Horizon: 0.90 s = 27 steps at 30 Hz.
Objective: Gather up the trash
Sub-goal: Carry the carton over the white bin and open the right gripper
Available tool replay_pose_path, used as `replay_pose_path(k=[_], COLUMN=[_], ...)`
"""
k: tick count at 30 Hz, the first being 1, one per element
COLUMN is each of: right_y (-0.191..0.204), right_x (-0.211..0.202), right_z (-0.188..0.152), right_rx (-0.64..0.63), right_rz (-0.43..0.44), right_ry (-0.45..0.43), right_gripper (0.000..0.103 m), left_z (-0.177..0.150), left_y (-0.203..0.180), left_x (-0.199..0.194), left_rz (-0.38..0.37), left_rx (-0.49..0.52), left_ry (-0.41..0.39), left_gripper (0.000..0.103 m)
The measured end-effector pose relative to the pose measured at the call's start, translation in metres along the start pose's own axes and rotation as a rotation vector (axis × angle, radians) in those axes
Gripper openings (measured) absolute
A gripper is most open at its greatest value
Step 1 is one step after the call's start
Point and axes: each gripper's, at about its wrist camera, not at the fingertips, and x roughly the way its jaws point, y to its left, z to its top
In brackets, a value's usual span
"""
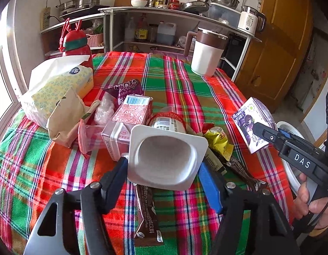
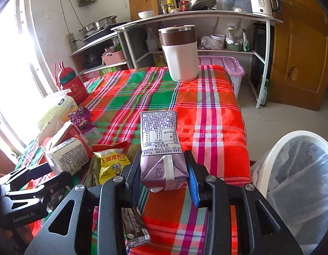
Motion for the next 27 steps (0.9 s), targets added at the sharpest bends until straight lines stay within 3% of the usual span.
replay_pose_path(k=[15,27], right_y=[-0.006,-0.044], right_x=[-0.039,-0.103], right_z=[-0.008,-0.012], right_rx=[0.050,0.087], right_rz=[0.012,-0.071], right_ry=[-0.071,-0.163], right_gripper=[0.038,0.038], left_z=[0.006,0.022], left_y=[-0.009,-0.072], left_x=[-0.041,-0.059], left_rz=[-0.032,-0.135], left_rx=[0.002,0.118], left_ry=[-0.089,-0.135], left_gripper=[0.068,0.068])
